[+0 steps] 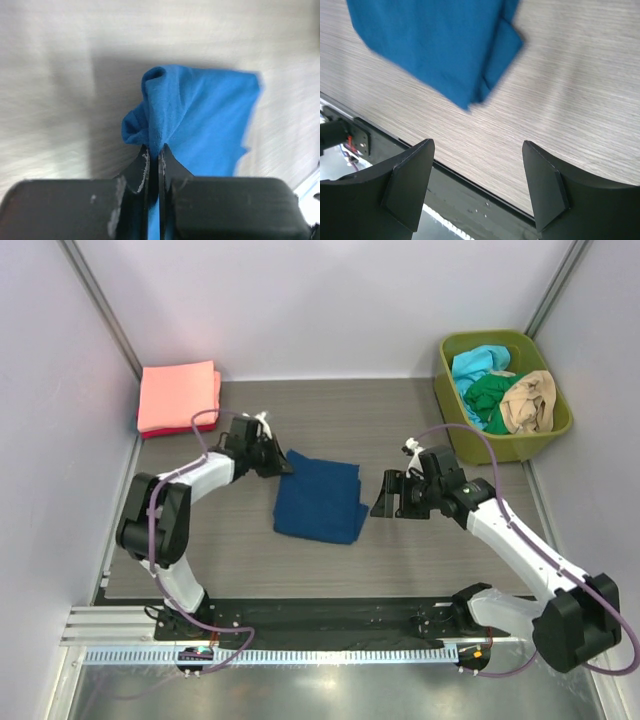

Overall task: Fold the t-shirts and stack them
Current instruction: Neatly place the folded tshirt to the corner

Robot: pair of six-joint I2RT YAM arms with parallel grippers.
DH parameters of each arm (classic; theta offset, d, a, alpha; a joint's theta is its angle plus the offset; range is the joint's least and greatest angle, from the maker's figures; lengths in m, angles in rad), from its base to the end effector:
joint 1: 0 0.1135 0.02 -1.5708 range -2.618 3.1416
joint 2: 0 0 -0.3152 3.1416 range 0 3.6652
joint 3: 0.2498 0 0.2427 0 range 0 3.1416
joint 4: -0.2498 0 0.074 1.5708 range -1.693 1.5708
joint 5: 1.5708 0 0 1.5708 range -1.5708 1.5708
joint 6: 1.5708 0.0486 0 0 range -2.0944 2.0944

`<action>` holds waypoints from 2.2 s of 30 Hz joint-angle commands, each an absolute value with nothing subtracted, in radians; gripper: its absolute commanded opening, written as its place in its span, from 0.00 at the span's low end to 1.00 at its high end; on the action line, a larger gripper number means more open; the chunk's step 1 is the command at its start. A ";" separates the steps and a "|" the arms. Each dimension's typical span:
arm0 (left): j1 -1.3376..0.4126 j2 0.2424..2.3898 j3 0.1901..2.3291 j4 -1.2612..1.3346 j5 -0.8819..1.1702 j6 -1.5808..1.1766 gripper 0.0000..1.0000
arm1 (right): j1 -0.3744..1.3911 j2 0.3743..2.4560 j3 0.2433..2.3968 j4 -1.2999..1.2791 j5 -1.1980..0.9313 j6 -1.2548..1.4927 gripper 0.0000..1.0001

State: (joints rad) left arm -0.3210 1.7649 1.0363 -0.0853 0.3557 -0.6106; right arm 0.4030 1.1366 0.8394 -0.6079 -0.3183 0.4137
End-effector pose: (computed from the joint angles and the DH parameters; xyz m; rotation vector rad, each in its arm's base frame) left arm 0.3536 -0.1354 0.2241 -0.1831 2.4884 -0.8442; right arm 0.1817 0.0940 0.2934 -0.1283 2.5592 0.7281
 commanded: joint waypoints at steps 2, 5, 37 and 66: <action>-0.223 1.645 1.182 -0.248 0.299 -0.477 0.00 | 0.402 1.063 0.790 -0.489 -0.342 0.465 0.77; -0.167 1.643 1.276 -0.320 0.275 -0.413 0.00 | 0.402 1.057 0.767 -0.457 -0.357 0.476 0.77; 0.199 2.040 2.335 -0.695 0.402 -0.147 0.00 | 0.402 1.187 0.742 -0.360 -0.442 0.445 0.77; 0.354 2.512 2.604 -0.350 0.200 -0.232 0.00 | 0.403 1.371 0.704 -0.276 -0.428 0.495 0.76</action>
State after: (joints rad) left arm 0.3389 2.4733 2.5259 -0.4946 0.2970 -0.2214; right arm 0.4030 1.3495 0.7029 -0.3393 -0.4320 0.4755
